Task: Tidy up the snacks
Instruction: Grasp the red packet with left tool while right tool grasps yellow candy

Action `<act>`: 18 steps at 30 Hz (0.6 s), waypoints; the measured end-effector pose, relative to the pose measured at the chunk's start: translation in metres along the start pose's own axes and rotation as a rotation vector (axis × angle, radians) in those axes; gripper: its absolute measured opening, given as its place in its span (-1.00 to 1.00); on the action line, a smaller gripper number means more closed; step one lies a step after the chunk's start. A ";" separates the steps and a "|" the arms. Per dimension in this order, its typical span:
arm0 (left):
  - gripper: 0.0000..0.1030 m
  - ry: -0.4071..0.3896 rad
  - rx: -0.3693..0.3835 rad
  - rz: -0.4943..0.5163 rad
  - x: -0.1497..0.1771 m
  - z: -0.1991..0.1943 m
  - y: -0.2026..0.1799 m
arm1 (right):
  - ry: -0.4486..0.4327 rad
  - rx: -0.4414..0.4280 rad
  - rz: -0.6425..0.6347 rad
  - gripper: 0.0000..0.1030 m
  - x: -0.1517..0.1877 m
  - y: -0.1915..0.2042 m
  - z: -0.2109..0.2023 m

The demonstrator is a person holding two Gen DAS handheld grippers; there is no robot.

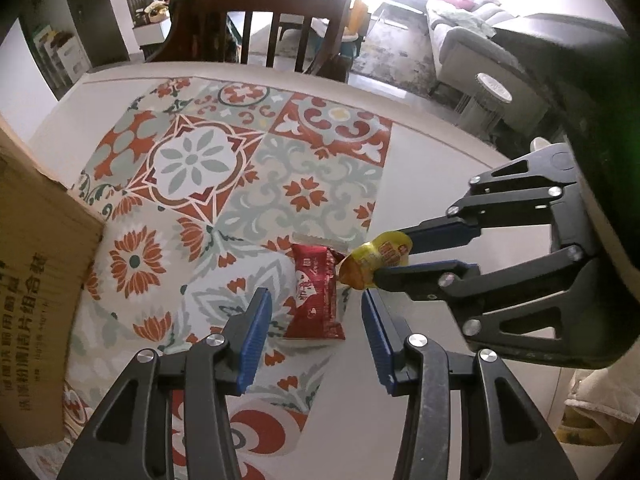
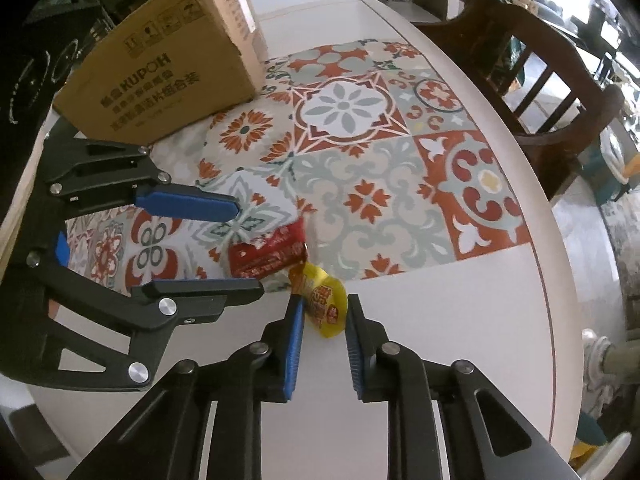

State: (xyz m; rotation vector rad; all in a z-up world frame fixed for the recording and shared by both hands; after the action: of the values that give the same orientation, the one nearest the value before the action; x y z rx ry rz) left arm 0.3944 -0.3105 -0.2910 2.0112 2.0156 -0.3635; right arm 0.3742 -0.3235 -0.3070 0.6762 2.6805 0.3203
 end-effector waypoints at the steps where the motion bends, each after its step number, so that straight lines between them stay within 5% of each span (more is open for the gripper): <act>1: -0.12 0.005 -0.003 0.000 0.001 0.002 0.001 | 0.000 -0.003 0.003 -0.58 0.001 0.000 0.000; 6: -0.47 0.031 0.005 -0.033 0.005 0.012 0.003 | -0.012 -0.003 -0.005 -0.61 0.000 0.000 -0.002; 18: -0.56 -0.005 0.003 -0.274 0.023 0.004 0.004 | -0.021 -0.016 0.015 -0.62 -0.005 0.000 -0.008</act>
State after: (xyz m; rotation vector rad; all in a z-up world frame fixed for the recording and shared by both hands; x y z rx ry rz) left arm 0.3982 -0.2899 -0.3028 1.7346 2.2927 -0.4252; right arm 0.3751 -0.3268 -0.2987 0.6914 2.6513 0.3371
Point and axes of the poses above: each gripper's, at about its wrist camera, not at the fingertips, and z roughly the way its jaws point, y to its left, x to its underside, the point moved 10 cm from there along z, roughly the way its jaws point, and after that the axes turned 15 degrees about z, right-handed, at the moved point
